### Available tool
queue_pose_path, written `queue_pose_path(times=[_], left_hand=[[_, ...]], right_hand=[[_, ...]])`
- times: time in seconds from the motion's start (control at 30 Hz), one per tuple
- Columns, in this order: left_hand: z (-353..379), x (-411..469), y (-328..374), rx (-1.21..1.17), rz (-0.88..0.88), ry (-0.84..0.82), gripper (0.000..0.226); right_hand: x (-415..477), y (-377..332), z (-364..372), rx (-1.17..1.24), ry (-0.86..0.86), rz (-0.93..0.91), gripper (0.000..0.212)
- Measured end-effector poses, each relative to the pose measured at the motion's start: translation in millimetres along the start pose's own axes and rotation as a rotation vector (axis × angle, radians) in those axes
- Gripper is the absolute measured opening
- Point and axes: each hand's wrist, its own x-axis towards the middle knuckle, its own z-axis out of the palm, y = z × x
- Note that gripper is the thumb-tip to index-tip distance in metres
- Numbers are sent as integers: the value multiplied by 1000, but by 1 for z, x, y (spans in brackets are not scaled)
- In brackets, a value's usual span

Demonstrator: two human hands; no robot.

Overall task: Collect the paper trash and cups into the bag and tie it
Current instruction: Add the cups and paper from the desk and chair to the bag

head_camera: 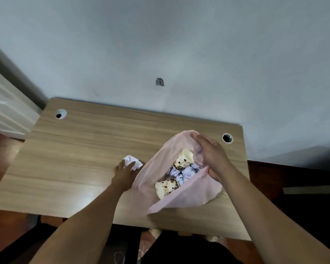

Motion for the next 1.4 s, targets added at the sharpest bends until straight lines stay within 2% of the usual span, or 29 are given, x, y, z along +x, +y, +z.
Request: queue_pose_path(times=[0.07,0.13,0.17,0.27,0.37,0.53,0.63,0.73,0.83,0.97,1.03,1.1,1.17,1.27,1.33,1.4], left_hand=[[9,-16,-3,2,-3,-6,87],[19,-26,-7,7,11,52,61],[23,-28,-8,-2,17,87,54],[23,-29,-9,-146,-25,177,45],[-3,-30,8,-348,-43,347,48],[-76,-69,80,-540,402,563,52],[-101,-105,119,-527,675,653,49],[-92,-129,142,-441,861,574,47],[-55,-128,147,-357,901,456,50],[-8,-105,140,-251,743,167,54],[3,-97,138,-141,653,-1,76],[6,-93,139,-79,644,-54,91],[-3,-97,143,-128,706,79,72],[-22,-111,136,-151,719,514,38],[-30,-117,117,-194,578,780,45],[-31,-117,86,-266,383,892,74]], right_hand=[[-3,-1,0,3,-2,-7,26],[-6,-1,-1,6,-7,-15,27],[-8,0,-2,3,-13,-16,29],[-9,3,-5,-5,4,-15,33],[-10,4,-6,-16,11,-13,33],[-10,5,-3,-34,29,9,25],[-6,5,1,-35,48,24,28],[-5,2,3,-35,18,21,28],[-8,-3,10,0,25,2,23],[-10,-6,15,1,-7,-12,22],[-12,-4,16,17,-44,-8,21],[-12,-4,18,20,-61,-13,21],[-11,-4,18,20,-55,-20,21],[-8,-5,17,41,-39,-15,21],[-7,-8,18,83,-62,6,20],[-7,-12,21,106,-100,16,21]])
